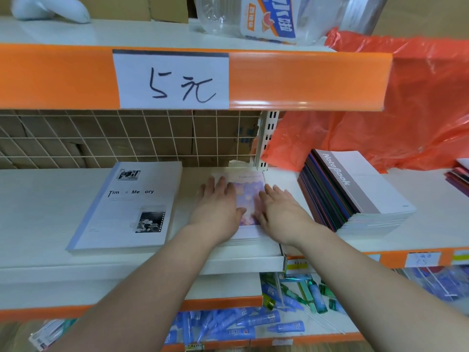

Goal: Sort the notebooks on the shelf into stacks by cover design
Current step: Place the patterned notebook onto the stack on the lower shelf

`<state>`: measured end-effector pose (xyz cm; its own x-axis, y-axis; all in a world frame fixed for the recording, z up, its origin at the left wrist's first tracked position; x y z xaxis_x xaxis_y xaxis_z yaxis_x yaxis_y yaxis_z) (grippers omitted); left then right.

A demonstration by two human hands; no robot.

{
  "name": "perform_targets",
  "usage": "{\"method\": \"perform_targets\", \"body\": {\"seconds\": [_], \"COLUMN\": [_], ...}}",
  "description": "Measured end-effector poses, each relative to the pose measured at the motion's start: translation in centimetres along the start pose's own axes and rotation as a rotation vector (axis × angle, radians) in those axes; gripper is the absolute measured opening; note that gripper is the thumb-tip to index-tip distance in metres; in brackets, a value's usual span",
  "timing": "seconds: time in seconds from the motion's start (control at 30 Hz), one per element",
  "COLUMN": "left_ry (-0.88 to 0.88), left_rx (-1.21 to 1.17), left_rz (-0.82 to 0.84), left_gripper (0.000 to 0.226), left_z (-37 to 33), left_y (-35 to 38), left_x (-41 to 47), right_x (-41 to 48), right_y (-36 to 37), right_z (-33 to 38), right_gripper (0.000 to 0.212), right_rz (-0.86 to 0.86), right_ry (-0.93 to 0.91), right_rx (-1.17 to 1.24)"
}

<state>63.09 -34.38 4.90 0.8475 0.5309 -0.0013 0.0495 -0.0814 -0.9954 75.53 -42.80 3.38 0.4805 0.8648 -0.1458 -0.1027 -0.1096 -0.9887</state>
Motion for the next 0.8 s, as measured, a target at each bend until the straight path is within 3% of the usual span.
{"method": "perform_targets", "body": {"seconds": [0.2, 0.4, 0.53, 0.67, 0.8], "left_ry": [0.031, 0.179, 0.267, 0.285, 0.327], "left_rx": [-0.034, -0.080, -0.049, -0.066, -0.048], "left_rz": [0.018, -0.144, -0.189, -0.154, -0.150], "left_gripper": [0.063, 0.059, 0.050, 0.064, 0.057], "left_z": [-1.1, -5.6, -10.0, -15.4, -21.8], "left_y": [-0.4, -4.0, -5.0, -4.9, -4.3], "left_x": [0.4, 3.2, 5.4, 7.0, 9.0], "right_x": [-1.5, -2.2, -3.4, -5.0, -6.9], "right_y": [-1.4, -5.1, -6.6, -7.1, -6.8], "right_z": [-0.7, -4.9, -9.6, -15.5, -22.2], "right_gripper": [0.057, 0.057, 0.056, 0.056, 0.054], "right_rz": [-0.027, -0.192, -0.233, -0.236, -0.230], "right_ry": [0.004, 0.056, 0.145, 0.237, 0.295], "right_rx": [0.054, -0.007, 0.031, 0.061, 0.100]}}
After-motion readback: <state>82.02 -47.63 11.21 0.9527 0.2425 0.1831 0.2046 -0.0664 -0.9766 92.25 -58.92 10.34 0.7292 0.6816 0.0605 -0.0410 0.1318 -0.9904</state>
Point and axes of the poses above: each hand's wrist, its own x-axis towards the middle knuckle, its own y-axis out of the palm, z = x × y, the point moved 4 cm from there along x, towards the middle knuckle, and after that the axes turned 11 degrees about y, right-handed, at the moved point
